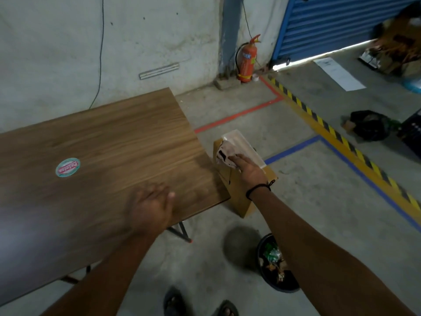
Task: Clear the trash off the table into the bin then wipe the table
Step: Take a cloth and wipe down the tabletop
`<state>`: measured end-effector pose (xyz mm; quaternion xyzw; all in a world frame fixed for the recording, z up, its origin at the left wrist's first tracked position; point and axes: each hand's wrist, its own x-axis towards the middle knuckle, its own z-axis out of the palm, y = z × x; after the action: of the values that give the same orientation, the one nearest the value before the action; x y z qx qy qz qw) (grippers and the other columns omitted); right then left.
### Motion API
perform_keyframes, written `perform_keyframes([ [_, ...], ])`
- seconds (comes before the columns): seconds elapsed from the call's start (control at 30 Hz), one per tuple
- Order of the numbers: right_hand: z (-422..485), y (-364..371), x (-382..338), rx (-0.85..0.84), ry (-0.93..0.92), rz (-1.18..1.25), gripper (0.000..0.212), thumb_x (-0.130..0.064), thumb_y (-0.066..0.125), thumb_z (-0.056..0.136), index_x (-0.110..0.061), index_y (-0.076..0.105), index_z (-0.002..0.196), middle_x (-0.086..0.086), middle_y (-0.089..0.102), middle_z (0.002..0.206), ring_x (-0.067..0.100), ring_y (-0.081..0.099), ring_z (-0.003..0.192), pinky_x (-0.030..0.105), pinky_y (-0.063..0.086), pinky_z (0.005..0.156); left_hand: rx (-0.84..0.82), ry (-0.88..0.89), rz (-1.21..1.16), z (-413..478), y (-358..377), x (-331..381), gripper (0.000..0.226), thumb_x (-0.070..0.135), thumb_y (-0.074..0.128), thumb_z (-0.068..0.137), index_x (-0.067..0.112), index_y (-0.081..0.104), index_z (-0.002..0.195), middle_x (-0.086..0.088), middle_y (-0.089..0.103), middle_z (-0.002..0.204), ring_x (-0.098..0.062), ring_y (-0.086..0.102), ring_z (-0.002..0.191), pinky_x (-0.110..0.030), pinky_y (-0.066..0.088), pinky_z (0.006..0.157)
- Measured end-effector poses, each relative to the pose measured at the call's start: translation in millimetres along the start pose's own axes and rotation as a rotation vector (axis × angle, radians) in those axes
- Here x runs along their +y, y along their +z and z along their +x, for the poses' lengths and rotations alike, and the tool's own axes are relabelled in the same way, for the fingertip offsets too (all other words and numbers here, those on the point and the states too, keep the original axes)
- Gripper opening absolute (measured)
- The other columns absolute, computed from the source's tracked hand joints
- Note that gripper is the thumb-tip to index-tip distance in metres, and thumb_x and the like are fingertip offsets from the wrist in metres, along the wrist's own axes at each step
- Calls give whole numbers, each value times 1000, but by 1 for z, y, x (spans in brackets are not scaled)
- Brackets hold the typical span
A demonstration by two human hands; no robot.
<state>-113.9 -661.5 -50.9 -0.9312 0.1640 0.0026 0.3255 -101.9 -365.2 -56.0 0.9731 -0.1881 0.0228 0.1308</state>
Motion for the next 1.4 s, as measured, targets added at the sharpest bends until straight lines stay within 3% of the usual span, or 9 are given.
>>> perform_keyframes([
  [0.1,17,0,4,29,17,21,45,-17,46,96,-30,48,139,0,35,153,22,36,138,37,31,113,-3,151,-113,50,9,61,53,41,27,96,13,66,117,-7,65,124,-27,55,123,-42,33,107],
  [0.2,35,3,12,71,34,14,50,-7,43,93,-29,50,138,0,38,151,24,40,136,39,35,111,-56,217,-152,97,29,89,57,45,21,96,14,59,127,-4,55,138,-23,41,135,-39,18,115],
  [0.47,105,17,33,91,132,-41,62,2,39,87,-33,49,137,-3,40,150,23,44,132,42,42,105,-88,319,-134,212,69,98,60,46,22,96,11,55,130,-8,53,140,-29,37,138,-46,25,112],
  [0.63,150,38,47,70,198,-70,66,4,37,85,-34,47,138,-2,39,151,25,43,132,42,42,106,-180,335,-5,268,83,84,55,48,24,99,17,44,140,-6,38,151,-26,20,146,-48,14,117],
  [0.77,187,54,69,57,258,-162,65,2,37,86,-34,42,139,-4,41,149,27,48,126,41,46,99,-256,329,131,277,100,74,71,60,10,94,18,29,147,-5,22,158,-22,6,148,-46,7,120],
  [0.93,245,84,118,11,336,-277,49,-8,31,95,-28,37,140,8,43,145,34,50,122,41,43,93,-237,315,132,278,103,74,81,65,1,90,15,29,147,-6,23,158,-22,7,148,-43,9,120],
  [1.13,298,126,163,-119,401,-446,42,-14,28,100,-23,36,141,18,47,139,38,50,121,50,45,95,-216,294,75,279,107,73,80,65,5,90,16,31,146,-4,25,157,-19,8,148,-37,5,121],
  [1.23,310,147,179,-161,462,-491,37,-19,30,102,-22,45,135,19,54,130,40,54,117,57,44,95,-203,270,59,278,109,72,78,66,8,92,16,32,146,-4,27,157,-18,10,148,-36,6,120],
  [1.4,309,154,201,-243,499,-308,37,-19,48,95,-11,53,131,18,59,125,35,57,113,43,46,92,-218,251,45,279,111,73,76,66,14,92,17,35,145,-3,30,155,-17,12,147,-34,5,118],
])
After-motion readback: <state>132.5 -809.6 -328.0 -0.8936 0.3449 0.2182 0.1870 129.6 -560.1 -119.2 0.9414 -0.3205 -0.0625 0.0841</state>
